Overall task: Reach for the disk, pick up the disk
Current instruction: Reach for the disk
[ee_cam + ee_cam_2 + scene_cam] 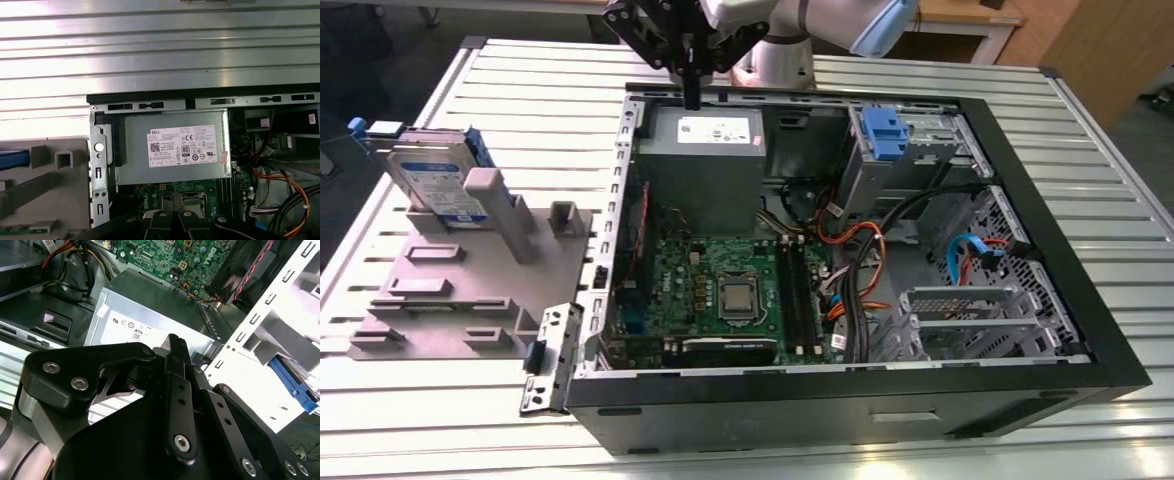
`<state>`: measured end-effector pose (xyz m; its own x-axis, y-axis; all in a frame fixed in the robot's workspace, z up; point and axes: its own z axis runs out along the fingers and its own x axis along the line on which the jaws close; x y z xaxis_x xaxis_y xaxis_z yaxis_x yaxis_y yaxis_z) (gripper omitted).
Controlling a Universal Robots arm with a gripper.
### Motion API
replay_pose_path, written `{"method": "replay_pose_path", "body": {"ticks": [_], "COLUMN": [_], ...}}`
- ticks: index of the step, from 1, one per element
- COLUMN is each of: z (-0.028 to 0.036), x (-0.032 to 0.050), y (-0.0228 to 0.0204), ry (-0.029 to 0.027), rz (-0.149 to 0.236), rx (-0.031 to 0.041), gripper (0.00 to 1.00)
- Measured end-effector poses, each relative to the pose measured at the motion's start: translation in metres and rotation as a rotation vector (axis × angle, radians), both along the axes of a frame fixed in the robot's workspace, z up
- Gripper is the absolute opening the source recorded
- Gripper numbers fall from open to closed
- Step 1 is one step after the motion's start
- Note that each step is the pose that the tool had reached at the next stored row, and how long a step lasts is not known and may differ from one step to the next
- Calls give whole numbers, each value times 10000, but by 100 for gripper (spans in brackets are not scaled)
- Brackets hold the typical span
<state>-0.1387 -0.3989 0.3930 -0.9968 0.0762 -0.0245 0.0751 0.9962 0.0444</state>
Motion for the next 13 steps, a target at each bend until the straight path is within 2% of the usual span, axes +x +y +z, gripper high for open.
{"method": "replay_pose_path", "body": {"ticks": [13], "z": [0], "x": [-54], "y": [0], "ry": [-1], "rz": [1], "rx": [-1], "gripper": [11]}}
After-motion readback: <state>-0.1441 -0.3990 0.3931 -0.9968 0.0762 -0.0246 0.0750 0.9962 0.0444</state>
